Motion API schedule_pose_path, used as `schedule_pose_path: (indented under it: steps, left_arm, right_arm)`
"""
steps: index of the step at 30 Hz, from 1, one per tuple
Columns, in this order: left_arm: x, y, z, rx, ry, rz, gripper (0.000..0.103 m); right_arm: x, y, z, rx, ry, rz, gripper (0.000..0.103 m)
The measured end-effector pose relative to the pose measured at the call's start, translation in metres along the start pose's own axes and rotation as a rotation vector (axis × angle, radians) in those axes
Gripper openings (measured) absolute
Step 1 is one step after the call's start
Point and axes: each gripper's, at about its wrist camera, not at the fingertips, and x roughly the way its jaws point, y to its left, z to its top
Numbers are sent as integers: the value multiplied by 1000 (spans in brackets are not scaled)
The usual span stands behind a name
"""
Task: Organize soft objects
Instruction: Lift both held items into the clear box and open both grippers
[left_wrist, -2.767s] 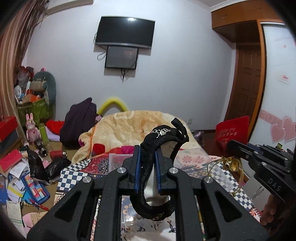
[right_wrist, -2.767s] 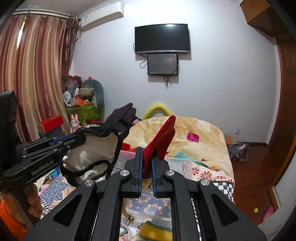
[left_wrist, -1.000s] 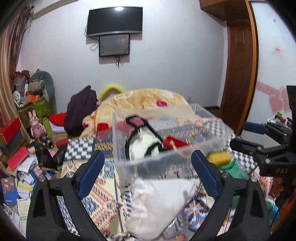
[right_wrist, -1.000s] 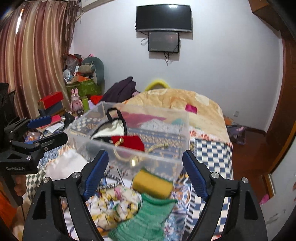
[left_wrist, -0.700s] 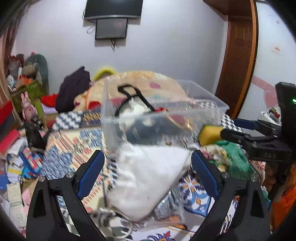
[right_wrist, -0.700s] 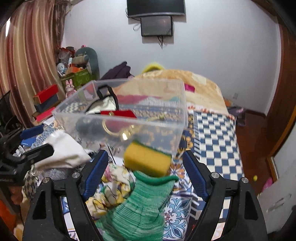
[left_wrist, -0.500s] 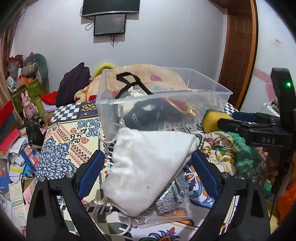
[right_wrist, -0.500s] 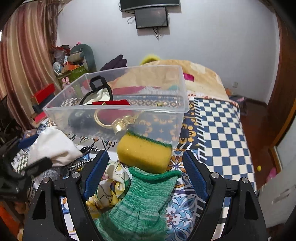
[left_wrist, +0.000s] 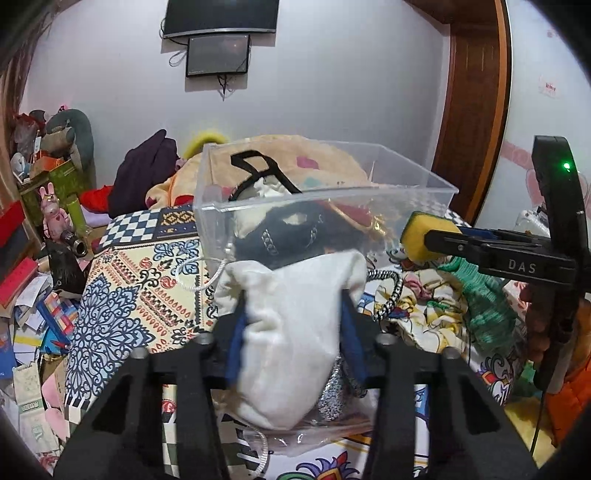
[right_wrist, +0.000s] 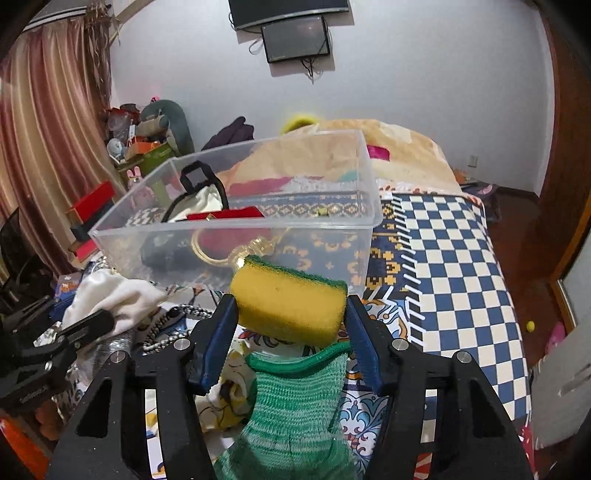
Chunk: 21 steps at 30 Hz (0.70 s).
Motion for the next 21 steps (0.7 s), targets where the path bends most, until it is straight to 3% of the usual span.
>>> schedule_pose_path:
  steps: [3,7,21]
  left_arm:
    - [-8,0,3,1,-20,-1,21]
    - [-15,-1,7,2,-41,3,14]
    - [-51,-10,56,32,-183,1,12]
  right_arm:
    - [-11,3,0,-12,-21,6,55]
    - [-25,9,2,-28,-53,11,55]
    - [-61,24,36,-79,-198,10,55]
